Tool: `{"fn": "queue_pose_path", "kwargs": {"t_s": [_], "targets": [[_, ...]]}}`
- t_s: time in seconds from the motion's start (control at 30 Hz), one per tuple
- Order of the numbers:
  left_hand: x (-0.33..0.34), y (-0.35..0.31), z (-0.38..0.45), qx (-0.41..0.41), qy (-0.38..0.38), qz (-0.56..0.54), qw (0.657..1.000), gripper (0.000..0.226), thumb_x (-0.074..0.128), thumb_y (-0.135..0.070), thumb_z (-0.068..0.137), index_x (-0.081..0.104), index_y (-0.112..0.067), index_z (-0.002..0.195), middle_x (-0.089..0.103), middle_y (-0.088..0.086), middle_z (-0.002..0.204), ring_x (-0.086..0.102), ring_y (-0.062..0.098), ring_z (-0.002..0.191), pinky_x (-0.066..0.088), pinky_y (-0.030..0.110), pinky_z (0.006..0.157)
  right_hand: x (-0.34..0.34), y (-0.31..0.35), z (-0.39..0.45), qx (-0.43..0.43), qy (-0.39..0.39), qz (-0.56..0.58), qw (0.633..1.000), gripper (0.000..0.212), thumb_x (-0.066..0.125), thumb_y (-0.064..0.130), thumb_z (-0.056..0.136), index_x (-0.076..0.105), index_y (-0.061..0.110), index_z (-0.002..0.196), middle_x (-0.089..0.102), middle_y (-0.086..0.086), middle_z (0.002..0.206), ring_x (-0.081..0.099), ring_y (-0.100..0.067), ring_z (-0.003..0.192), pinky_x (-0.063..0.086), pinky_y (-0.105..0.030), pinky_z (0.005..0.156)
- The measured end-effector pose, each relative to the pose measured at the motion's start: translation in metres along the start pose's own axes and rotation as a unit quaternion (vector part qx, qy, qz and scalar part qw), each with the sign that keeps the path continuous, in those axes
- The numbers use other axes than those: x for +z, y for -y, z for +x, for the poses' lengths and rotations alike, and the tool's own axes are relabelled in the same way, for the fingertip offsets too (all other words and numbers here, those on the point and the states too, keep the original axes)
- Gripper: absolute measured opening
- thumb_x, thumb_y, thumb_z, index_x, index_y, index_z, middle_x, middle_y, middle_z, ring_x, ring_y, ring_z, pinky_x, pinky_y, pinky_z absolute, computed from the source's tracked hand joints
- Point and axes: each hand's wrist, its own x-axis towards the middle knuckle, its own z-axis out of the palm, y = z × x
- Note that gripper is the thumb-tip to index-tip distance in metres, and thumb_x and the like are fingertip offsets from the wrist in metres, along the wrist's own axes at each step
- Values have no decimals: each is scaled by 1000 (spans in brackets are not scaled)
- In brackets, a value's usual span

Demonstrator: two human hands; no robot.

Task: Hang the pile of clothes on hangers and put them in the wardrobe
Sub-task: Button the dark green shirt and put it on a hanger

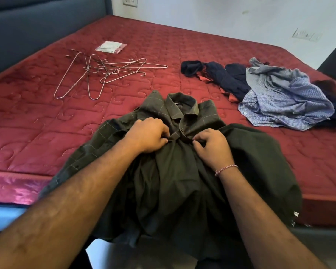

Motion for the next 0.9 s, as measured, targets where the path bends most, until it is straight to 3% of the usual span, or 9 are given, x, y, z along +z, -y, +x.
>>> {"fn": "queue_pose_path", "kwargs": {"t_s": [0.17, 0.27, 0.37, 0.43, 0.5, 0.53, 0.7, 0.8, 0.9], "targets": [[-11, -9, 0, -3, -194, -132, 972, 11, 69, -34, 92, 73, -29, 101, 73, -11, 99, 68, 15, 95, 57, 38, 82, -27, 17, 2, -26, -92, -62, 994, 21, 60, 36, 90, 72, 20, 91, 75, -6, 86, 69, -36, 86, 54, -45, 74], [-15, -28, -4, -60, -232, -231, 943, 5, 75, -31, 87, 71, -28, 88, 71, -15, 83, 67, 5, 79, 52, 26, 72, -41, 23, 1, 13, -107, -51, 993, 18, 67, 38, 91, 73, 21, 89, 75, -3, 84, 69, -31, 83, 53, -37, 71], [2, -53, -11, -145, -236, -400, 874, 8, 75, -23, 87, 74, -25, 80, 71, -14, 77, 65, -3, 75, 51, 23, 71, -35, 31, -9, 84, -88, 144, 982, 8, 76, 27, 89, 79, 20, 85, 75, 6, 79, 69, -12, 76, 52, -27, 75], [16, -62, -20, -192, -248, -464, 829, 9, 71, -20, 89, 79, -24, 86, 74, -11, 85, 68, 4, 82, 57, 32, 83, -19, 31, -19, 158, -69, 334, 926, 2, 79, 18, 87, 80, 17, 86, 78, 1, 82, 71, -11, 78, 60, -37, 86], [28, -65, -34, -202, -270, -408, 848, 17, 69, -21, 88, 78, -26, 103, 68, -7, 103, 66, 11, 88, 57, 35, 91, -4, 27, -33, 212, -49, 478, 851, 6, 78, 12, 84, 80, 14, 90, 79, -12, 90, 72, -20, 85, 59, -51, 94], [33, -66, -42, -199, -271, -367, 867, 23, 70, -22, 88, 75, -25, 111, 61, -5, 110, 64, 13, 92, 55, 34, 92, 0, 26, -40, 223, -46, 506, 832, 10, 77, 9, 83, 79, 14, 92, 78, -17, 93, 72, -22, 86, 58, -52, 96], [36, -72, -68, -115, -212, -180, 954, 13, 69, -27, 93, 75, -21, 103, 57, -3, 105, 57, 15, 106, 49, 27, 90, 2, 24, -50, 207, -47, 510, 833, 16, 76, -3, 84, 78, 11, 92, 75, -26, 94, 68, -24, 79, 57, -45, 86], [32, -82, -76, -70, -221, -120, 965, 21, 60, -31, 98, 76, -19, 105, 59, -4, 103, 54, 14, 105, 53, 30, 90, 3, 22, -49, 208, -39, 528, 822, 13, 78, 3, 81, 80, 12, 91, 75, -26, 95, 69, -30, 84, 57, -54, 92], [27, -83, -81, -72, -223, -140, 962, 23, 55, -22, 99, 74, -20, 113, 58, -3, 108, 59, 14, 100, 55, 33, 86, 1, 20, -52, 202, -14, 533, 822, 20, 66, -5, 88, 80, 8, 93, 76, -18, 88, 67, -26, 80, 57, -43, 82]]}}
